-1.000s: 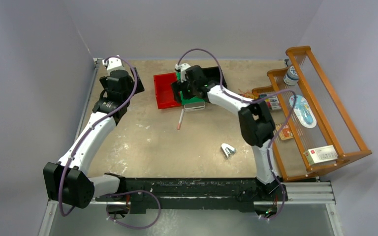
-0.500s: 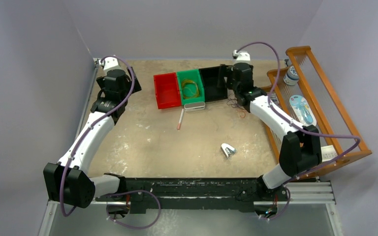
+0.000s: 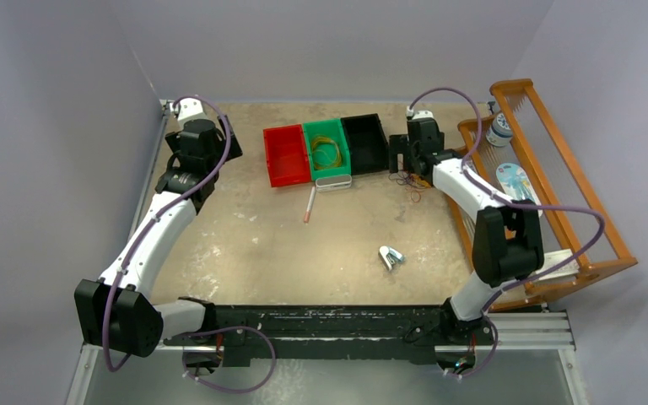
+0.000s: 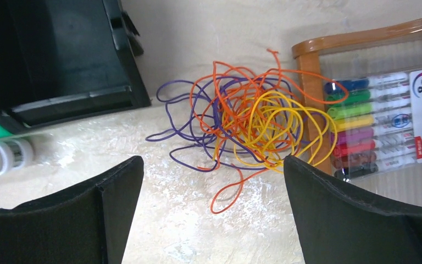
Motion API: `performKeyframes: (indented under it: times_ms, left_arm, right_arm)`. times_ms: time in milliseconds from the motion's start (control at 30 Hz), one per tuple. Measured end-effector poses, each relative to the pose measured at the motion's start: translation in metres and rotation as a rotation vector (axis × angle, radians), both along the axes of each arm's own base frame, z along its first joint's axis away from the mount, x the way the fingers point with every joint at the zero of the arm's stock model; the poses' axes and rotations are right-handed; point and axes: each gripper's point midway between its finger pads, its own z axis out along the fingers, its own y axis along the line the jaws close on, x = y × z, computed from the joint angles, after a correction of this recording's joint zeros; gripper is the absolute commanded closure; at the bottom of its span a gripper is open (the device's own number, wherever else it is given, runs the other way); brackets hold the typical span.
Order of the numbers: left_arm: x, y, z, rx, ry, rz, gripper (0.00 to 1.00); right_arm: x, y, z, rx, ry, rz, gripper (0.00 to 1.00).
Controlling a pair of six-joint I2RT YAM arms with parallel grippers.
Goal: Untangle the cables
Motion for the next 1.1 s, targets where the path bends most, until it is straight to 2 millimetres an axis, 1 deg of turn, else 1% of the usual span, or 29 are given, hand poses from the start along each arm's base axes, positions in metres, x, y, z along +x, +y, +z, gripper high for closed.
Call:
performKeyframes:
  times_ms: [167,233,367,467,567,667,700,833,933,1033,1100]
  left_arm:
    - [0.000,0.000,0.000,0.000,0.001,0.001,0.09]
    - [0.000,0.000,0.000,0.000,0.002,0.000,0.09]
    - [-0.001,0.000,-0.001,0.001,0.007,0.001,0.10]
    - [-0.001,0.000,-0.002,0.002,0.007,0.000,0.09]
    - [-0.001,0.000,-0.002,0.002,0.008,0.000,0.09]
    - [-0.001,0.001,-0.002,0.003,0.009,0.001,0.09]
    - [-0.001,0.001,-0.002,0.003,0.009,0.002,0.09]
    - [-0.001,0.001,-0.002,0.004,0.010,0.002,0.09]
    - [-0.002,0.001,-0.002,0.004,0.012,0.002,0.09]
    - [-0.002,0.001,-0.003,0.004,0.013,0.002,0.10]
    - [-0.002,0.001,-0.003,0.004,0.013,0.002,0.10]
  right_arm:
    - [0.000,-0.003,-0.033,-0.055,0.093,0.017,0.01]
    - [0.000,-0.007,-0.042,-0.082,0.118,0.012,0.01]
    - [0.008,-0.011,-0.052,-0.124,0.137,0.007,0.01]
    - [0.017,-0.015,-0.058,-0.158,0.139,0.000,0.01]
    - [0.025,-0.020,-0.067,-0.186,0.149,-0.013,0.03]
    - [0.029,-0.028,-0.078,-0.211,0.171,-0.030,0.07]
    - [0.029,-0.030,-0.082,-0.216,0.180,-0.033,0.09]
    - [0.028,-0.037,-0.092,-0.219,0.204,-0.043,0.24]
    - [0.029,-0.040,-0.094,-0.214,0.205,-0.048,0.37]
    - [0.031,-0.039,-0.095,-0.199,0.199,-0.047,0.45]
    - [0.032,-0.039,-0.096,-0.189,0.191,-0.046,0.54]
